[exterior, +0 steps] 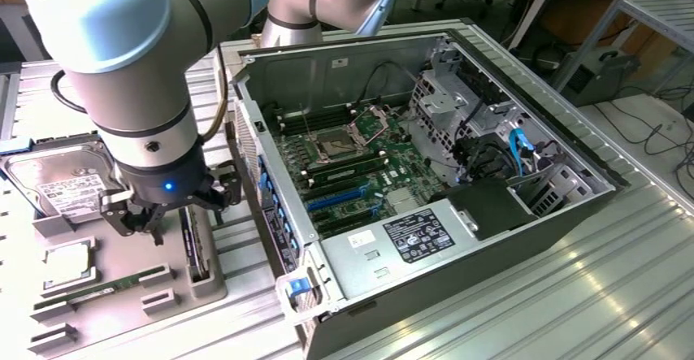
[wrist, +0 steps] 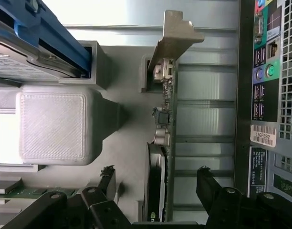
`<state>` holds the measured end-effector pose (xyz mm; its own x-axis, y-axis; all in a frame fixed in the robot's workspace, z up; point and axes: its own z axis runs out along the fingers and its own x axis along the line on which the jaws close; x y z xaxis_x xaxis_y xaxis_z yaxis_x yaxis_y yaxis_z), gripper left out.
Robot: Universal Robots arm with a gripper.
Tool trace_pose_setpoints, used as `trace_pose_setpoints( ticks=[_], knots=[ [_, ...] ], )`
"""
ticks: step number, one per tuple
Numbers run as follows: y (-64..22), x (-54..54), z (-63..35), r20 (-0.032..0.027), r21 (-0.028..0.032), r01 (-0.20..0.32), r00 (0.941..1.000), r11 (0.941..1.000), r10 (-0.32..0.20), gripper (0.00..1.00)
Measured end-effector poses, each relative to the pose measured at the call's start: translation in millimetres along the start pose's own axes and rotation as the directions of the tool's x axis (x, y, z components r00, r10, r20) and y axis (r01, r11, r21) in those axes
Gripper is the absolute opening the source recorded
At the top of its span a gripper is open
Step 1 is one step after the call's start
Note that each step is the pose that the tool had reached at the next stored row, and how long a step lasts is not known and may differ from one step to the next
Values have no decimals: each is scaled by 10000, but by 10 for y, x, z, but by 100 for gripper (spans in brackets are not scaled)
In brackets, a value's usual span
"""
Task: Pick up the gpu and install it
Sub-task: 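Pick up the gpu and move the gpu toward the slot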
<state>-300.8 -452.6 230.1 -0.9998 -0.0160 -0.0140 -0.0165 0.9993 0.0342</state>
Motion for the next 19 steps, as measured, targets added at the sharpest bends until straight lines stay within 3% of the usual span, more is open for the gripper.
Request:
trace_pose_setpoints(
  ticks=[6, 9, 10, 11, 19],
  knots=[
    [0, 0, 15, -1, 1, -1, 10000, 10000, 1, 70],
    [0, 0, 16, 0, 0, -1, 10000, 10000, 1, 52],
    [0, 0, 16, 0, 0, -1, 10000, 10000, 1, 52],
    [-1, 0, 18, 0, 0, -1, 10000, 10000, 1, 45],
    [-2, 2, 50, 0, 0, -1, 10000, 10000, 1, 45]
  ],
)
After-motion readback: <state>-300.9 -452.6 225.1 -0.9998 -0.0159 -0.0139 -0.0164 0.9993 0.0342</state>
